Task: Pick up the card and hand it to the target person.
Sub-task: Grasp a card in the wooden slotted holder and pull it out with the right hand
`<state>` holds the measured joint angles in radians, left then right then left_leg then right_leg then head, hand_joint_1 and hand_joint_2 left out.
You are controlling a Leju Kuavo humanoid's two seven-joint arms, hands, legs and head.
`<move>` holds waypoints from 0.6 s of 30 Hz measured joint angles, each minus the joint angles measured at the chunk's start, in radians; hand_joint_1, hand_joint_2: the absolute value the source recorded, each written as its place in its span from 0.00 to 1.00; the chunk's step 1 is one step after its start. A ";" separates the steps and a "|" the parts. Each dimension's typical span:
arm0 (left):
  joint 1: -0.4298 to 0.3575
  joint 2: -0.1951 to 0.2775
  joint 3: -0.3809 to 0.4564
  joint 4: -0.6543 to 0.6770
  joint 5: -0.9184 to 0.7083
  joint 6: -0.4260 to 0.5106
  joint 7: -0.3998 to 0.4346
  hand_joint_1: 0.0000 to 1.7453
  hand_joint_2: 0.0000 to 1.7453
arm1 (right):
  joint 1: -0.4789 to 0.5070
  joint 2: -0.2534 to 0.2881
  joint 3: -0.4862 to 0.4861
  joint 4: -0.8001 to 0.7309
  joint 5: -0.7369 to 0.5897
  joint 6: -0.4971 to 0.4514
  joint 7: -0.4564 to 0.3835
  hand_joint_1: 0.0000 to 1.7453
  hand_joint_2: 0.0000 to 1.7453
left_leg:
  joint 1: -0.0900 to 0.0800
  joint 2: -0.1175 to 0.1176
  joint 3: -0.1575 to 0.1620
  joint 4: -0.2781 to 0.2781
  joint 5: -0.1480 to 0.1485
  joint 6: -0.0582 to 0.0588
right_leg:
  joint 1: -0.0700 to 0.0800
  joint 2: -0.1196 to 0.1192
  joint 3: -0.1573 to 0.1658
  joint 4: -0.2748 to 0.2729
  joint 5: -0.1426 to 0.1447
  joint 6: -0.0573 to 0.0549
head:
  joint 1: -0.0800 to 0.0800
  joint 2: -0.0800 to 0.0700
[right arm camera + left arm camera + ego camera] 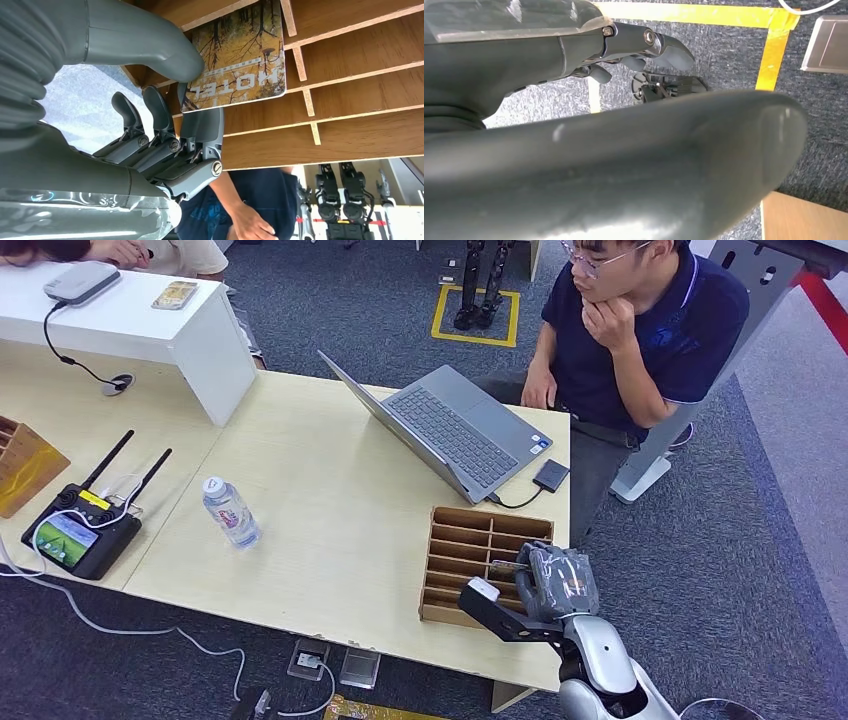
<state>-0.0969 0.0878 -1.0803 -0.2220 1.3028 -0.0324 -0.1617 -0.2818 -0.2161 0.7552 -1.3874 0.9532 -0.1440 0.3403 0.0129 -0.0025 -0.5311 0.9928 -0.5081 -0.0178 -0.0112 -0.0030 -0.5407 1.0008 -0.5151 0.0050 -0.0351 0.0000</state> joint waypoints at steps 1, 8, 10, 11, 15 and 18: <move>0.000 0.000 0.000 0.000 0.002 0.000 0.000 0.00 0.00 | 0.000 0.000 0.000 0.000 0.000 0.000 0.000 0.81 1.00 | 0.000 0.000 0.000 0.000 0.000 0.000 | 0.000 0.000 0.000 0.000 0.000 0.000 | 0.000 0.000; 0.000 0.000 0.000 0.000 0.008 0.000 0.002 0.00 0.00 | 0.000 0.000 -0.004 0.000 0.000 -0.005 0.000 0.81 1.00 | 0.000 0.000 0.000 0.000 0.000 0.000 | 0.000 0.000 0.000 0.000 0.000 0.000 | 0.000 0.000; 0.000 0.000 0.000 0.000 0.008 0.001 0.003 0.00 0.00 | 0.000 0.000 -0.008 -0.006 0.000 -0.010 0.004 0.81 1.00 | 0.000 0.000 0.000 0.000 0.000 0.000 | 0.000 0.000 0.000 0.000 0.000 0.000 | 0.000 0.000; 0.000 0.000 0.000 0.000 0.010 0.001 0.004 0.00 0.00 | 0.000 -0.001 -0.012 -0.012 0.000 -0.014 0.009 0.81 1.00 | 0.000 0.000 0.000 0.000 0.000 0.000 | 0.000 0.000 0.000 0.000 0.000 0.000 | 0.000 0.000; 0.001 0.000 0.000 0.000 0.014 0.004 0.005 0.00 0.00 | -0.008 -0.012 -0.033 -0.049 0.004 -0.025 0.035 0.81 1.00 | 0.000 0.000 0.000 0.000 0.000 0.000 | 0.000 0.000 0.000 0.000 0.000 0.000 | 0.000 0.000; 0.001 0.000 0.000 0.000 0.017 0.006 0.005 0.00 0.00 | -0.017 -0.025 -0.052 -0.089 0.016 -0.031 0.059 0.81 1.00 | 0.000 0.000 0.000 0.000 0.000 0.000 | 0.000 0.000 0.000 0.000 0.000 0.000 | 0.000 0.000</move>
<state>-0.0960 0.0881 -1.0803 -0.2220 1.3202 -0.0268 -0.1568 -0.2992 -0.2415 0.7035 -1.4765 0.9694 -0.1748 0.3989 0.0128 -0.0024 -0.5310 0.9930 -0.5081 -0.0178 -0.0112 -0.0030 -0.5407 1.0008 -0.5150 0.0050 -0.0349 0.0000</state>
